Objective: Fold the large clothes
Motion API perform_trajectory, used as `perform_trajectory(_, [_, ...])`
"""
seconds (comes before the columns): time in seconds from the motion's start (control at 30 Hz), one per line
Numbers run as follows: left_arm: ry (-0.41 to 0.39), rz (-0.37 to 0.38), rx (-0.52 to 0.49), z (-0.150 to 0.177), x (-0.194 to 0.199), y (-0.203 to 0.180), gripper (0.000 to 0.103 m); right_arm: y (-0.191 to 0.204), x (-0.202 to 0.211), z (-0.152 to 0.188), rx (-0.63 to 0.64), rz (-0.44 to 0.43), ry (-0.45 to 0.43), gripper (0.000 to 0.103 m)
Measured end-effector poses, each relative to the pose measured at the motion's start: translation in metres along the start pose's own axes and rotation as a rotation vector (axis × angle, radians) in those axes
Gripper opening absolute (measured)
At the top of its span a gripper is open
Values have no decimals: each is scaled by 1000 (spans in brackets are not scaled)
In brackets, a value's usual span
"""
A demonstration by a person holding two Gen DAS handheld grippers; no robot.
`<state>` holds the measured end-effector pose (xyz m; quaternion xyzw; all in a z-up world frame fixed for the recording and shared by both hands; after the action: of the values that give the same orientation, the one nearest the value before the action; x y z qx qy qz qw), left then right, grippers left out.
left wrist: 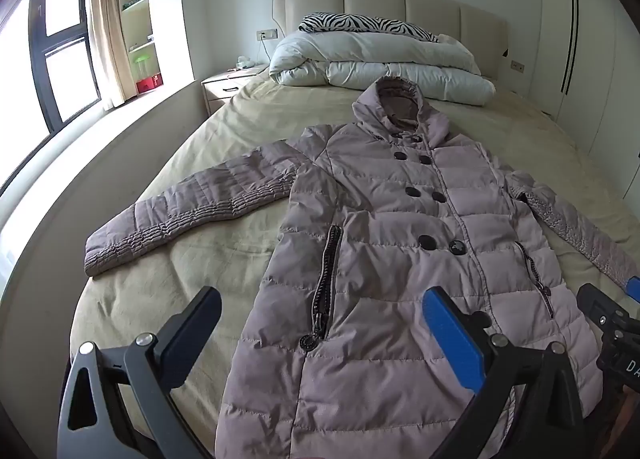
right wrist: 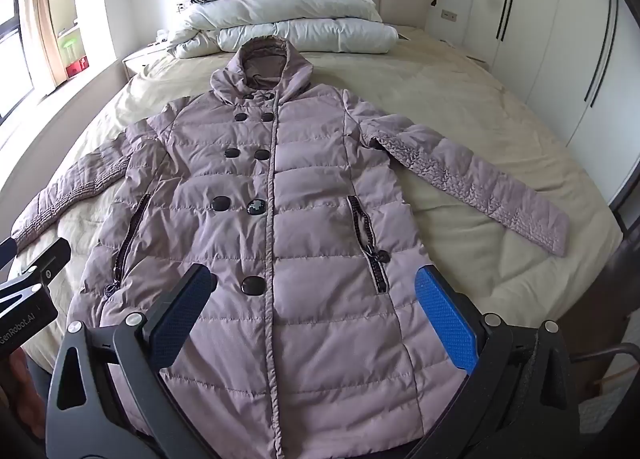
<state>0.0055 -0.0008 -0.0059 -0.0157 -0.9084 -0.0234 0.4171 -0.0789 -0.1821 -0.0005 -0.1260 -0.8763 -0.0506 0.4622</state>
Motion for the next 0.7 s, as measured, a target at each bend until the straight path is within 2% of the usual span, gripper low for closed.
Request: perform_trajectory(0.7, [13, -4, 9, -1, -1, 1, 103, 1, -1, 2, 1, 0, 4, 103])
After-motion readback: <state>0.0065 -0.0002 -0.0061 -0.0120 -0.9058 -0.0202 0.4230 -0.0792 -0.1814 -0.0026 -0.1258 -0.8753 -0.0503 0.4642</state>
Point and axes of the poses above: each gripper's, at about its wrist camera, not at the fingertips, and x roughly against the way its jaws point, y to its left, z to its underside, the point moved 1 cm from there along -x, roughly the way its jaws point, and after that the axes turned 5 degrees about y, right-handed, at the moved point
